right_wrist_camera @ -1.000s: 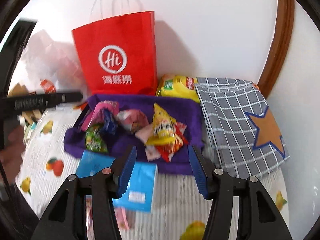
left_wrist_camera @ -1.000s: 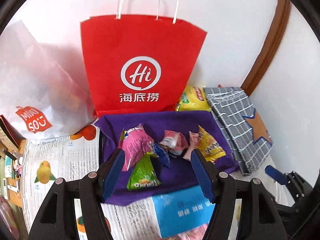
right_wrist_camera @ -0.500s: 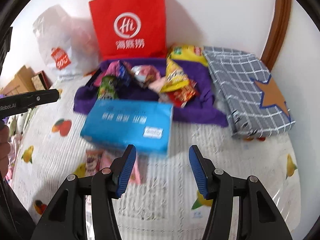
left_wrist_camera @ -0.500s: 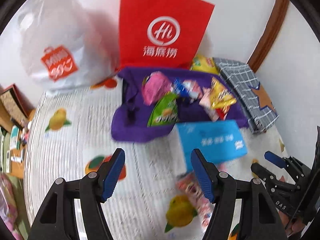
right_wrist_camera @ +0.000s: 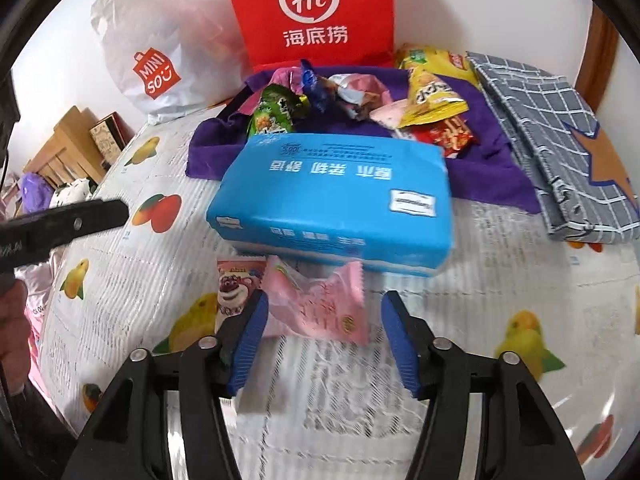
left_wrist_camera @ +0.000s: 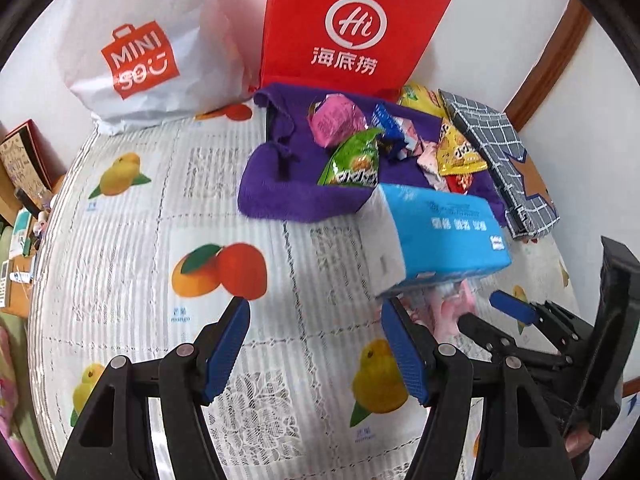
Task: Organize snacks
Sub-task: 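Withdraw both tools from the purple towel toward the remaining snacks, then grasp the pink bear candy stick with left tool while right tool grasps pink peach cake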
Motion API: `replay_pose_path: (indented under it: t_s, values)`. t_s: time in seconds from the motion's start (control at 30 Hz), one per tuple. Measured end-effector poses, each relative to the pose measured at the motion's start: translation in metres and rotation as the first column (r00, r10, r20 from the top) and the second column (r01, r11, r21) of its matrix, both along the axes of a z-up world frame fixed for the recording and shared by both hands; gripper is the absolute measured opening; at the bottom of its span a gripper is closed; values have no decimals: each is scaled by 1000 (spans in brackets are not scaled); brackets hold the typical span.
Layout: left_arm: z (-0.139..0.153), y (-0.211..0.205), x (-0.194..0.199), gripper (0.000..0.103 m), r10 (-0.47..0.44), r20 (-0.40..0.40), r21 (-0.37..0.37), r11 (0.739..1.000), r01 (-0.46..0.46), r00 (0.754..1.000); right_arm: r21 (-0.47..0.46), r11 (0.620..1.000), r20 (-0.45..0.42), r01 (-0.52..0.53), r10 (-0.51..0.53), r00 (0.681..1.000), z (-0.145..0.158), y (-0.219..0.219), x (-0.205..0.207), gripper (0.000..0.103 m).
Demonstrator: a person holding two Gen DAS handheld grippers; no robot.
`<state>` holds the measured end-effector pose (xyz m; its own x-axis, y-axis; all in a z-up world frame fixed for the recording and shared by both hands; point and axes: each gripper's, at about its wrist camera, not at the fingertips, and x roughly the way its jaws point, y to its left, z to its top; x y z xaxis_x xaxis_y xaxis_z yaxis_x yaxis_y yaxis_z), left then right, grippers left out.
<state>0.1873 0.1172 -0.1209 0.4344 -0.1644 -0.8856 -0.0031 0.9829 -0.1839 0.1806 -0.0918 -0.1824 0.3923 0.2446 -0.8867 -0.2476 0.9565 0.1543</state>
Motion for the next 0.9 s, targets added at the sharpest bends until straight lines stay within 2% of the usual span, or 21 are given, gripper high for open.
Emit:
replay_pose_path:
  t_s: [0.33,0.57,0.6,0.67,0.9]
  values:
    - [-18,6,-7,66,-5,-33,5,1000,5,999,8,1000,-63,18,-17,998,-33,12,18,66]
    - [-30,7,-15,66,-3,-54,-6,1000,3,999,-99,995,1,-26,26,1000,-41,28,11,70]
    - [-31,7,-15,66,-3,-56,-6,1000,3,998,-118,992,12,-35,37,999,-42,30,9,69]
    - [-33,5,-18,66,-4,-62,-5,1000,4,998,-114,992,27,-48,51,998,-40,31,7,57]
    - [-36,-5,-26,66,-21,-62,-29,999,20,998,-64,998,47,-22,25,999,-29,8,0,56]
